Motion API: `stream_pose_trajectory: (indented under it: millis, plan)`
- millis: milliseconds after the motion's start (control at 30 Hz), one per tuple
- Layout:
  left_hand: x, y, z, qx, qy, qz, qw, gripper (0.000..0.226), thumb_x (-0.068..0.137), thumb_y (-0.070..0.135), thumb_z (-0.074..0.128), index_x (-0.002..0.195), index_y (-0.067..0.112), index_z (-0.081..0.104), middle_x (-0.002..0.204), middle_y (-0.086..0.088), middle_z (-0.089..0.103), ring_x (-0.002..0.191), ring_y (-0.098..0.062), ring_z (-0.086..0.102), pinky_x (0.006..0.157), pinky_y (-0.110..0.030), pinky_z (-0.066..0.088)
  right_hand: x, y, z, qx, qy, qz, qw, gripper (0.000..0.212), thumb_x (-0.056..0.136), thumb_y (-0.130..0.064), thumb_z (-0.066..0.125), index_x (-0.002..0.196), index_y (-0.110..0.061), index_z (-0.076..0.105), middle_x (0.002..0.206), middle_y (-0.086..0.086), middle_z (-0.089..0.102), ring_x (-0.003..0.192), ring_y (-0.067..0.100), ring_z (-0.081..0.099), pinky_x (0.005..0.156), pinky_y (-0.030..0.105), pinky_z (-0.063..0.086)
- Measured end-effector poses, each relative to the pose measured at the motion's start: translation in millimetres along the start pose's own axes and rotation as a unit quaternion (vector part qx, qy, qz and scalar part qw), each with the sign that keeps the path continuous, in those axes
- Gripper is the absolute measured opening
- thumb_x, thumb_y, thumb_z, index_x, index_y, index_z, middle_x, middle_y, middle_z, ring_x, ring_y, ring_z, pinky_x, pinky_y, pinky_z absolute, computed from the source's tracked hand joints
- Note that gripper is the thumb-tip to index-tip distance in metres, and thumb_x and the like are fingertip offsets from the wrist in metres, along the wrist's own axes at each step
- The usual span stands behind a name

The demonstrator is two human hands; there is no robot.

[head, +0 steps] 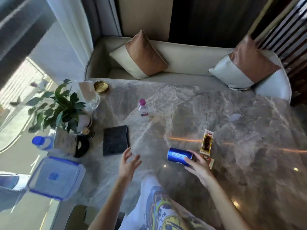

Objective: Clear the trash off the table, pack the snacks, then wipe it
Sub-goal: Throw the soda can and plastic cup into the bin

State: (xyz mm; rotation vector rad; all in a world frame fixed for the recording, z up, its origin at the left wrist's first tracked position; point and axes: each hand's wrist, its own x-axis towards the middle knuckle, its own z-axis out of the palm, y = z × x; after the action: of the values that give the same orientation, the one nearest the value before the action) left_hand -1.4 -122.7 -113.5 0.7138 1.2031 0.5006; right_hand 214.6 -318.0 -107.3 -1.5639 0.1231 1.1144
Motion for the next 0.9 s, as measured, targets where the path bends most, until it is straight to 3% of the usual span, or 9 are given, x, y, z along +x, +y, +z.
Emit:
stream_pose_trajectory:
  millis: [167,333,500,567,633,700,767,833,900]
  plan:
    - [-77,-42,-15,-0.118,0.013,0.025,0.993,0.039,0.087,-0.005,0.061,0.115,0.022,0.059,0.115,-0.009,0.05,0.084,-0.017,0.072,0.076,-0.038,0.062,-26,12,-57,0.055,-0.081,0.0,0.995,0.061,0.066,-0.017,0.082,0.123,-0.027,0.064,0.124,0.006,0.067,0.105,0.027,0.069,0.081,0.037,0.06]
    - [-152,-91,-19,-0.231,0.041,0.027,0.972,0.035,0.089,-0.007,0.057,0.109,0.022,0.06,0.116,-0.015,0.052,0.103,-0.032,0.062,0.072,-0.038,0.062,-53,12,-88,0.049,-0.138,0.02,0.989,0.054,0.064,-0.015,0.085,0.114,-0.025,0.068,0.119,0.008,0.071,0.103,0.029,0.07,0.079,0.038,0.06]
    - [-204,-108,-30,-0.282,0.068,0.03,0.957,0.057,0.075,-0.001,0.071,0.127,0.018,0.056,0.135,-0.015,0.052,0.124,-0.037,0.056,0.093,-0.047,0.055,-72,6,-88,0.015,-0.194,0.039,0.98,0.059,0.065,-0.014,0.086,0.119,-0.02,0.064,0.121,0.012,0.069,0.11,0.03,0.068,0.082,0.04,0.059]
    - [-223,-109,-38,-0.29,0.096,0.043,0.951,0.07,0.07,0.002,0.074,0.134,0.015,0.05,0.139,-0.014,0.049,0.128,-0.034,0.053,0.098,-0.048,0.051,-78,7,-72,-0.005,-0.22,0.044,0.975,0.061,0.068,-0.012,0.084,0.124,-0.017,0.062,0.124,0.012,0.068,0.11,0.03,0.068,0.084,0.042,0.059]
    - [-240,-109,-53,-0.343,0.127,0.058,0.929,0.062,0.079,-0.003,0.067,0.136,0.012,0.047,0.137,-0.015,0.05,0.127,-0.035,0.053,0.091,-0.047,0.056,-84,11,-47,-0.026,-0.237,0.05,0.97,0.059,0.071,-0.009,0.08,0.126,-0.015,0.059,0.125,0.011,0.067,0.108,0.03,0.069,0.085,0.044,0.059]
    - [-255,-108,-77,-0.385,0.154,0.076,0.907,0.04,0.087,-0.003,0.06,0.124,0.011,0.053,0.131,-0.017,0.054,0.122,-0.036,0.056,0.085,-0.042,0.059,-93,18,-14,-0.052,-0.267,0.063,0.96,0.05,0.073,-0.007,0.077,0.12,-0.015,0.06,0.122,0.012,0.067,0.103,0.029,0.071,0.082,0.042,0.061]
    - [-274,-106,-107,-0.414,0.171,0.093,0.889,0.016,0.092,0.002,0.056,0.1,0.016,0.058,0.12,-0.016,0.057,0.114,-0.036,0.059,0.078,-0.036,0.062,-106,30,26,-0.084,-0.307,0.076,0.945,0.045,0.078,-0.005,0.073,0.121,-0.013,0.059,0.123,0.012,0.066,0.101,0.028,0.072,0.077,0.037,0.062]
    - [-293,-107,-141,-0.452,0.195,0.12,0.862,0.018,0.093,0.002,0.054,0.085,0.019,0.057,0.11,-0.011,0.058,0.11,-0.035,0.059,0.07,-0.033,0.063,-121,47,71,-0.118,-0.348,0.077,0.927,0.049,0.082,-0.005,0.07,0.128,-0.008,0.055,0.124,0.014,0.065,0.1,0.028,0.072,0.074,0.033,0.062]
    - [-313,-110,-176,-0.487,0.221,0.142,0.833,0.019,0.093,0.001,0.054,0.085,0.018,0.055,0.11,-0.009,0.058,0.113,-0.036,0.057,0.07,-0.037,0.063,-140,68,118,-0.154,-0.382,0.067,0.909,0.051,0.082,-0.004,0.07,0.13,-0.006,0.054,0.12,0.015,0.068,0.094,0.026,0.072,0.073,0.032,0.062]
